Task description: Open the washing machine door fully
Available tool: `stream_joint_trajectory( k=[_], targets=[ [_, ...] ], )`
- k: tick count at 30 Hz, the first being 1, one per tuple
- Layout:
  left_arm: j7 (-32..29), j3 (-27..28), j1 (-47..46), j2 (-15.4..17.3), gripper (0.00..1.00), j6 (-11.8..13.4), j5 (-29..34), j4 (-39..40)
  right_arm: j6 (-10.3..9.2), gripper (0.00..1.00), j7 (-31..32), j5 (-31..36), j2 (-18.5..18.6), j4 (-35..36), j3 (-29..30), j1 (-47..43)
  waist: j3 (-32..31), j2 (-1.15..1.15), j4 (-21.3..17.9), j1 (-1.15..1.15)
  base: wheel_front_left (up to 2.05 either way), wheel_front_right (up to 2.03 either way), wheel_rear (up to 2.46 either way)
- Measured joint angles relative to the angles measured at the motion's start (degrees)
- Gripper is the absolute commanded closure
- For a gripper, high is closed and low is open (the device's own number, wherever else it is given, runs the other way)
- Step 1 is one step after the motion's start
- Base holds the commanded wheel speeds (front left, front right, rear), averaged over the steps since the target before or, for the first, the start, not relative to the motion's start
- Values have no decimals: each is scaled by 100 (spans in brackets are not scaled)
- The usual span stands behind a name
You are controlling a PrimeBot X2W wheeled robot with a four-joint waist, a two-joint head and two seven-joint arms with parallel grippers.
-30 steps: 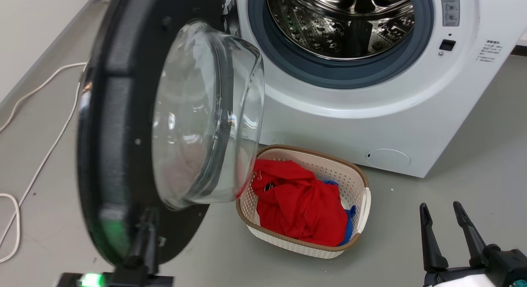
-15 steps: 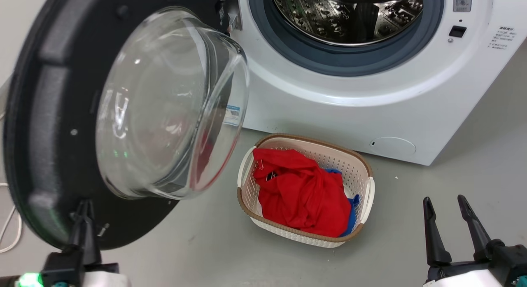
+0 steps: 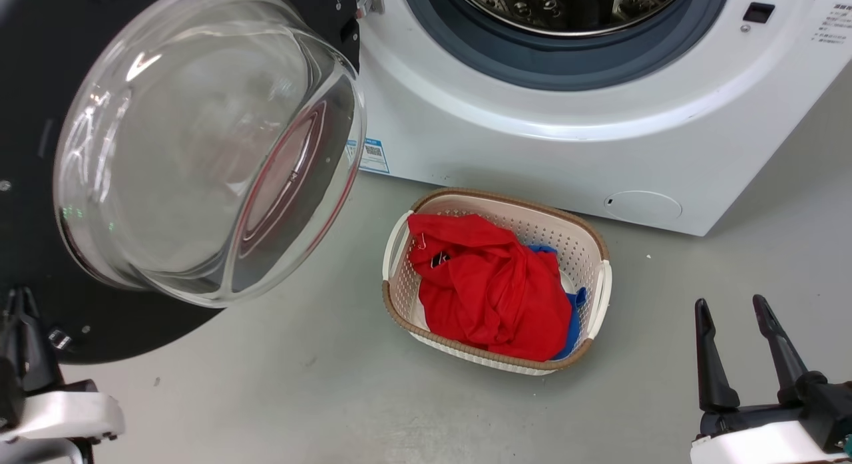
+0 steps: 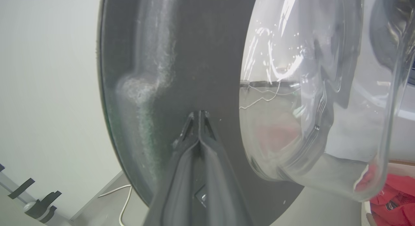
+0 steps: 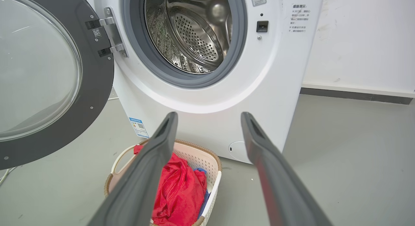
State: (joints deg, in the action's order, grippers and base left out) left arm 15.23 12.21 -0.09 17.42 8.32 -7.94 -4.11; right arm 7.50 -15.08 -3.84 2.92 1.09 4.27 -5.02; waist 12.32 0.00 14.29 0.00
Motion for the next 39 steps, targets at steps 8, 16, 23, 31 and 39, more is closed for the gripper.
stream_joint_trajectory(
  k=[8, 16, 23, 31, 39],
  targets=[
    [1, 428, -456, 31, 100, -282, 33, -517, -1, 0, 0, 103, 0, 74, 52, 68, 238, 0, 21, 0, 0, 0, 0],
    [1, 789, -1035, 113, 100, -497, 38, -1117, -1, 0, 0, 205, 22, 167, 67, 187, 514, 0, 30, 0, 0, 0, 0],
    [0, 1178, -1591, 300, 100, -771, -9, -1699, 0, 0, 0, 234, 107, 230, 91, 302, 794, 0, 16, 0, 0, 0, 0],
    [0, 1444, -2087, 381, 100, -944, 137, -2207, 0, 0, 0, 267, 141, 264, 71, 431, 1041, 0, -12, 0, 0, 0, 0],
    [0, 1628, -2262, 392, 100, -1060, 279, -2428, -1, 0, 0, 275, 142, 234, 62, 495, 1064, 0, -90, 0, 0, 0, 0]
  ],
)
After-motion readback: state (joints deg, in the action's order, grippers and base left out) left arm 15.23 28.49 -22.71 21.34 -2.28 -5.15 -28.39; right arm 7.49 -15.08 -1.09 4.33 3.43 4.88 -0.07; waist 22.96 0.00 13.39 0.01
